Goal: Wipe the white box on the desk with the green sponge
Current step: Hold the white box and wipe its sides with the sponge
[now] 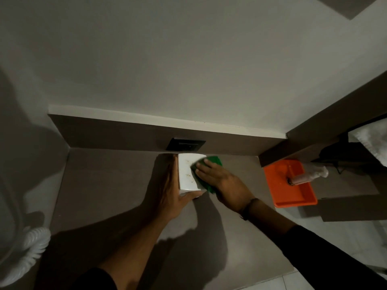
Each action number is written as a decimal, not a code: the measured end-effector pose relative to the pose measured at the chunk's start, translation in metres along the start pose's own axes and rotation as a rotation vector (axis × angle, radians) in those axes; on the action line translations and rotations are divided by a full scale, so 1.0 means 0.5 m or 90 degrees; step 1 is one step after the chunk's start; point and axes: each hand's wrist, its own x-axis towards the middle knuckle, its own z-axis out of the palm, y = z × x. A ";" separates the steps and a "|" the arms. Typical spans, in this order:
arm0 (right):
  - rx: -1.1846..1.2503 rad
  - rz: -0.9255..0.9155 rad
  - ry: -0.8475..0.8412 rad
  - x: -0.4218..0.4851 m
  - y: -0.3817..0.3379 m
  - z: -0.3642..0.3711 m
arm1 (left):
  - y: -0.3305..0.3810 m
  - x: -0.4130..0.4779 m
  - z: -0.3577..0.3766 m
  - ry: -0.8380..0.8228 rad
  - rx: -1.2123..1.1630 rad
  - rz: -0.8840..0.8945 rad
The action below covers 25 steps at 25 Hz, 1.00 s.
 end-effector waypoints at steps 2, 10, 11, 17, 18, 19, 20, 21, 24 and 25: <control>-0.036 -0.048 -0.029 -0.047 0.033 -0.005 | -0.009 0.006 0.008 -0.004 0.002 0.010; -0.055 -0.103 -0.016 0.045 0.019 -0.011 | -0.012 0.005 0.018 0.010 0.019 0.002; -0.063 -0.149 -0.022 0.006 0.033 -0.007 | -0.027 0.000 0.010 0.010 0.015 0.014; -0.068 -0.032 0.000 0.093 0.063 -0.035 | 0.033 0.015 0.029 -0.022 0.084 -0.024; -0.061 -0.050 0.001 0.108 0.039 -0.032 | 0.024 0.020 0.042 -0.054 0.076 -0.031; -0.059 -0.082 -0.003 0.105 0.024 -0.025 | 0.012 0.011 0.040 -0.053 0.112 -0.012; -0.072 -0.130 -0.013 0.083 0.018 -0.018 | -0.007 0.002 0.028 -0.102 0.163 0.022; -0.092 -0.181 -0.025 0.050 0.023 -0.012 | -0.011 0.008 0.032 -0.049 0.131 0.011; -0.139 -0.245 -0.057 -0.019 0.079 -0.026 | -0.025 -0.008 -0.013 -0.028 -0.011 0.007; -0.148 -0.226 -0.047 -0.015 0.098 -0.034 | -0.010 -0.003 -0.001 -0.019 -0.019 0.012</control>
